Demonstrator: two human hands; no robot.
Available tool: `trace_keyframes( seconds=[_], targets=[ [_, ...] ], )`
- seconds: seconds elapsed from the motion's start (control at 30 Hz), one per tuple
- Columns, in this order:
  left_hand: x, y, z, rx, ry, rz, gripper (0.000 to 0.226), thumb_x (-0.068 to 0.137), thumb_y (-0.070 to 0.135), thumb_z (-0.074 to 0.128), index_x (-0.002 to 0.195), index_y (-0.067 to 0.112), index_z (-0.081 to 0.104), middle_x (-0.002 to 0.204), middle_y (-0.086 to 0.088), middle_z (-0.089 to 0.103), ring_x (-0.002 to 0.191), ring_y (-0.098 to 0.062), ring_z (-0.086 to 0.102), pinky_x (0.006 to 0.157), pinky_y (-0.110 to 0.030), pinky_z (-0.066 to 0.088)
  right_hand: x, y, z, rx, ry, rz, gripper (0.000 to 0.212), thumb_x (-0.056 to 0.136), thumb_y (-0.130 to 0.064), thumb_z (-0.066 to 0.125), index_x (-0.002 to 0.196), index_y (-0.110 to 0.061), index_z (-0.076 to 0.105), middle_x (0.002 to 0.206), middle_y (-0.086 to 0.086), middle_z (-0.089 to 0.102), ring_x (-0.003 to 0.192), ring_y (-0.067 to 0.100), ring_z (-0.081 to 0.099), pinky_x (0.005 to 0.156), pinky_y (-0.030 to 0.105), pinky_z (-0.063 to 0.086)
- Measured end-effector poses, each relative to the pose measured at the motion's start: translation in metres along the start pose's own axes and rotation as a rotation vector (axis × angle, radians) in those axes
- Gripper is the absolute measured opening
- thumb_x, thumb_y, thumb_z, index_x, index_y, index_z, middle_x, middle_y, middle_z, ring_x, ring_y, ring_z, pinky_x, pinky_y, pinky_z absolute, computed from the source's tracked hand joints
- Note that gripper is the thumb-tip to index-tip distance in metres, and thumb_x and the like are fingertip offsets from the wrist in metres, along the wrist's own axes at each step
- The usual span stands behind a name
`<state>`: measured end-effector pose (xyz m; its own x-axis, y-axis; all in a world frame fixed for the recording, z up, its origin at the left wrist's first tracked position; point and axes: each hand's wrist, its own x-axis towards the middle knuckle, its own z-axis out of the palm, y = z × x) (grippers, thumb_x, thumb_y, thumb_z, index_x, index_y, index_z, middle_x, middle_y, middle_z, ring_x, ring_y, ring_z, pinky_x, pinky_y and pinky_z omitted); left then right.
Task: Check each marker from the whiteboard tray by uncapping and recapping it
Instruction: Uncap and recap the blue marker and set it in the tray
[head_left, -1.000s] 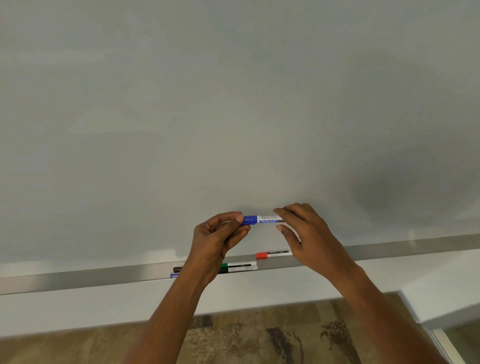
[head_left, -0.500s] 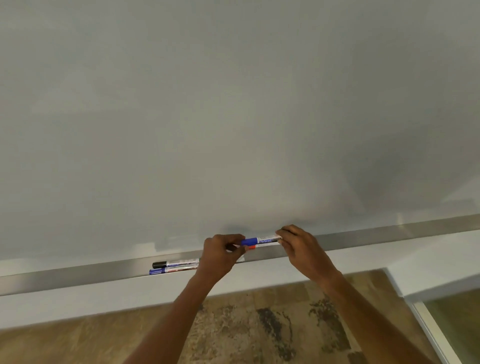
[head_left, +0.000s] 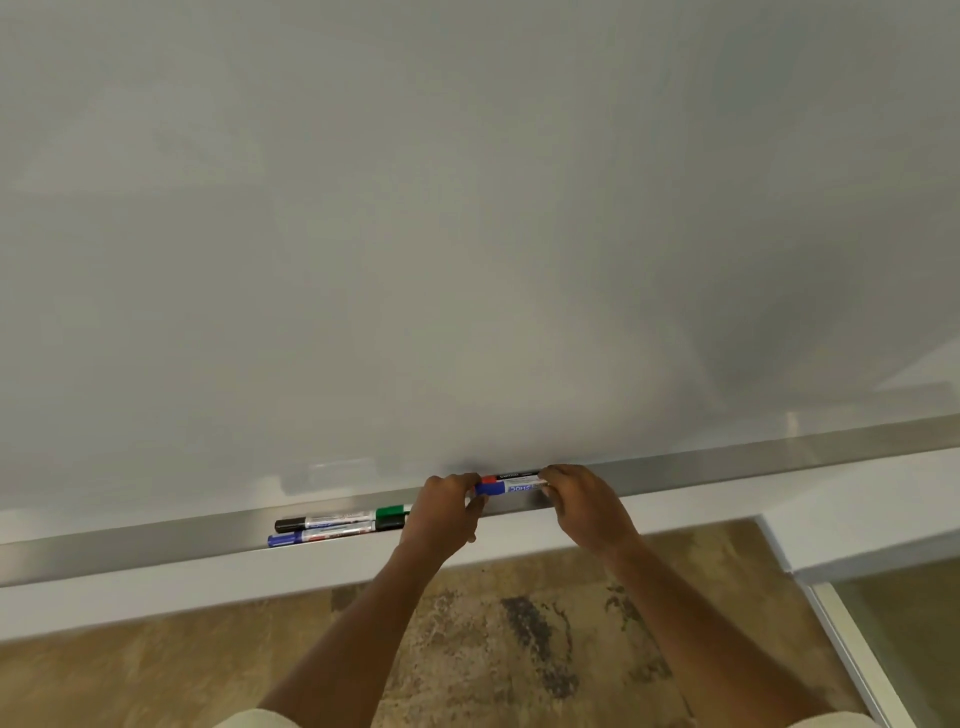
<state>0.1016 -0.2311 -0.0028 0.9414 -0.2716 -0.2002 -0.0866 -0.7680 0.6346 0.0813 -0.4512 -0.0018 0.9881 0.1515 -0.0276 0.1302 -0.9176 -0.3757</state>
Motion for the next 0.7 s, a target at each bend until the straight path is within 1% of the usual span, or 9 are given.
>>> trace_keyframes(
  seconds=[0.1,0.17,0.23,0.33,0.37,0.5,0.63,0.7],
  targets=[
    [0.005,-0.005,0.004,0.036,-0.001,-0.001,0.023,0.102,0.025,0.051,0.114,0.021,0.07,0.064,0.002,0.064,0.056,-0.016,0.075,0.073,-0.031,0.06,0.005,0.002,0.003,-0.016,-0.012,-0.002,0.025,0.096,-0.011,0.053,0.117,-0.011,0.066,0.113,0.011,0.07,0.105,0.031,0.063,0.086,0.045,0.055],
    [0.008,-0.009,0.008,0.056,0.005,0.004,0.024,0.102,0.026,0.051,0.116,0.021,0.069,0.071,-0.002,0.072,0.059,-0.018,0.075,0.075,-0.034,0.059,0.007,0.003,0.005,-0.023,-0.02,-0.004,0.025,0.094,-0.01,0.053,0.116,-0.011,0.066,0.114,0.011,0.069,0.107,0.032,0.062,0.086,0.045,0.055],
    [0.01,-0.011,0.011,0.082,0.025,0.019,0.024,0.101,0.026,0.053,0.118,0.02,0.069,0.083,-0.008,0.077,0.068,-0.025,0.074,0.076,-0.038,0.059,0.008,0.003,0.007,-0.034,-0.026,-0.013,0.026,0.094,-0.009,0.053,0.116,-0.01,0.066,0.114,0.012,0.068,0.108,0.032,0.061,0.086,0.045,0.054],
    [0.013,-0.012,0.013,0.091,0.056,0.036,0.021,0.097,0.026,0.058,0.112,0.021,0.071,0.095,-0.01,0.077,0.084,-0.031,0.069,0.07,-0.035,0.052,0.008,0.008,0.007,-0.045,0.012,-0.034,0.023,0.09,-0.003,0.057,0.109,-0.006,0.068,0.106,0.015,0.068,0.103,0.035,0.063,0.081,0.047,0.056],
    [0.014,-0.012,0.013,0.092,0.061,0.039,0.019,0.096,0.027,0.059,0.109,0.021,0.072,0.096,-0.009,0.077,0.086,-0.031,0.068,0.069,-0.034,0.051,0.008,0.01,0.007,-0.05,0.021,-0.042,0.022,0.088,-0.001,0.058,0.108,-0.005,0.068,0.104,0.015,0.069,0.102,0.035,0.063,0.08,0.048,0.056],
    [0.018,-0.015,0.013,0.094,0.061,0.048,0.018,0.096,0.027,0.06,0.107,0.021,0.074,0.098,-0.006,0.077,0.087,-0.028,0.068,0.073,-0.035,0.055,0.013,0.012,0.008,-0.059,0.016,-0.069,0.025,0.087,0.002,0.059,0.109,-0.005,0.068,0.104,0.014,0.07,0.101,0.034,0.063,0.082,0.046,0.056],
    [0.022,-0.015,0.018,0.156,0.011,0.027,0.026,0.099,0.027,0.053,0.11,0.019,0.075,0.1,-0.007,0.076,0.09,-0.027,0.068,0.08,-0.039,0.059,0.017,0.014,0.013,-0.048,-0.055,-0.031,0.022,0.094,-0.006,0.052,0.109,-0.008,0.067,0.108,0.011,0.067,0.105,0.03,0.06,0.086,0.044,0.053],
    [0.023,-0.014,0.019,0.209,-0.012,0.028,0.029,0.1,0.03,0.052,0.113,0.018,0.075,0.104,-0.007,0.075,0.093,-0.029,0.068,0.08,-0.04,0.059,0.017,0.016,0.016,-0.049,-0.094,-0.005,0.023,0.095,-0.007,0.049,0.109,-0.01,0.066,0.112,0.01,0.064,0.107,0.03,0.058,0.086,0.043,0.052]
  ],
)
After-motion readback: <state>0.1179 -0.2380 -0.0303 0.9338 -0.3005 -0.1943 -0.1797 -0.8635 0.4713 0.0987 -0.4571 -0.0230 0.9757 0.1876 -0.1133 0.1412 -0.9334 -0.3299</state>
